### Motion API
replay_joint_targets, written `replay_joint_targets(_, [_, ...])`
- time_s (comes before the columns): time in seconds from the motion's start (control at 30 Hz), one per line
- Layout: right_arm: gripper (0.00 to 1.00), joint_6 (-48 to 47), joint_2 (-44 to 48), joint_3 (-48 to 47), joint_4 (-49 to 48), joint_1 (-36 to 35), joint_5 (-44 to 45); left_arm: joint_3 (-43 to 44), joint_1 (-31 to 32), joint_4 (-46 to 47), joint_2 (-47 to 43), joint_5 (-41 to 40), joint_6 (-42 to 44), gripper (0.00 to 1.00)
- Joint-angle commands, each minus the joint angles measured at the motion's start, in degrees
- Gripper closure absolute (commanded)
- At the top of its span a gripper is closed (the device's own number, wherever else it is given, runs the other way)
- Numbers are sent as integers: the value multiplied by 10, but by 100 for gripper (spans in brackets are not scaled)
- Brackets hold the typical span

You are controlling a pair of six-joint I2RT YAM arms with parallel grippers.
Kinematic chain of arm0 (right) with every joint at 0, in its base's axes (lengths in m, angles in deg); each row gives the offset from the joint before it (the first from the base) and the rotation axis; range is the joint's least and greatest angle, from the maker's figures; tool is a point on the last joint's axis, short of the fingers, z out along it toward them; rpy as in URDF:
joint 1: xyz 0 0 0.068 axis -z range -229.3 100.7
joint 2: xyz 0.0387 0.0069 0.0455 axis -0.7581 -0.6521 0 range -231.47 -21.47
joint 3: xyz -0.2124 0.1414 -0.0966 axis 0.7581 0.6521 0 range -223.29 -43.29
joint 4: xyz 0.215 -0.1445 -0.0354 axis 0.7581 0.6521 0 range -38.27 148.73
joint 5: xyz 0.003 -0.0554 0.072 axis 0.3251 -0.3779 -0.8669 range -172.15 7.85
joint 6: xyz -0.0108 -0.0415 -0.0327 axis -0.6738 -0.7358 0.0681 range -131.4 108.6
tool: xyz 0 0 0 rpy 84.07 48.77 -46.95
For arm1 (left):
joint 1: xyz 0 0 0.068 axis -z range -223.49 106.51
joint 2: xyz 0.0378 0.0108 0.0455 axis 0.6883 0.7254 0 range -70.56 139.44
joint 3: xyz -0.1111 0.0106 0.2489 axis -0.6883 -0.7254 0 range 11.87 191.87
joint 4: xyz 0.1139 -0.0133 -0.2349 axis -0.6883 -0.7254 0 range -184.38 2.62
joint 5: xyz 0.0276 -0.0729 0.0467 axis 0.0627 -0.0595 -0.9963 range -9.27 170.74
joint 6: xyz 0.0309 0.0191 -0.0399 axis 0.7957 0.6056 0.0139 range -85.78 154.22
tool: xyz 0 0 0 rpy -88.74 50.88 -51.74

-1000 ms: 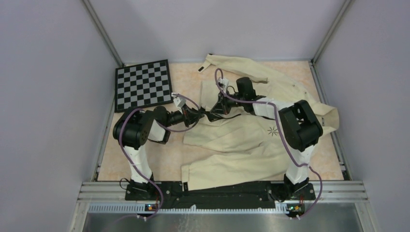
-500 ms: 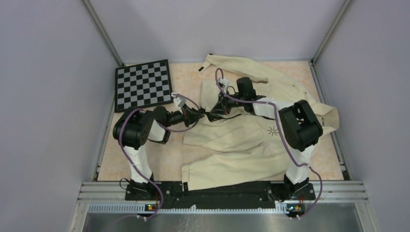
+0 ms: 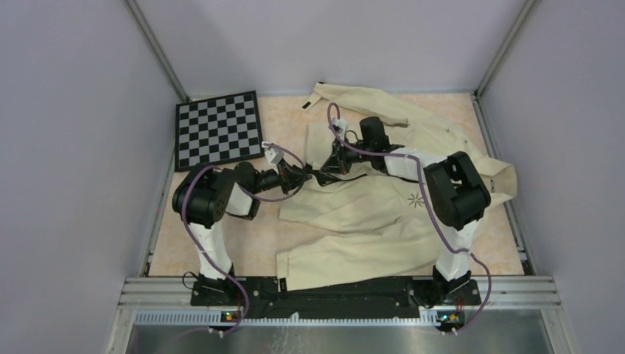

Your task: Zip up the jacket

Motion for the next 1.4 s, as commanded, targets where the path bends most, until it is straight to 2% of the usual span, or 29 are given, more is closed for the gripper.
replay_joint_targets(0.0, [100, -5, -8, -29, -9, -8, -13, 4, 3, 30, -3, 9, 1, 100])
replay_joint_targets(0.3, [100, -15, -10, -44, 22, -21, -8, 15, 8, -14, -11, 9, 26, 100])
replay_joint_targets(0.47, [100, -52, -14, -58, 52, -29, -7, 15, 9, -38, -21, 10, 43, 100])
replay_joint_targets(0.77, [100, -98, -16, -87, 105, -40, -18, 41, 14, -141, -41, 29, 106, 100])
replay_joint_targets(0.93, [100, -144, -50, -148, 188, -53, -36, 46, 16, -142, -40, 53, 103, 100])
replay_joint_targets(1.03, [100, -149, -61, -173, 205, -61, -42, 43, 16, -134, -39, 61, 98, 100])
replay_joint_targets(1.13, [100, -116, -59, -158, 171, -56, -56, 38, 16, -129, -38, 57, 94, 100])
replay_joint_targets(1.2, [96, -72, -55, -137, 119, -44, -70, 35, 16, -125, -37, 51, 92, 100])
replay_joint_targets(1.37, [72, 1, -44, -91, 33, -26, -83, 36, 14, -118, -27, 46, 86, 100])
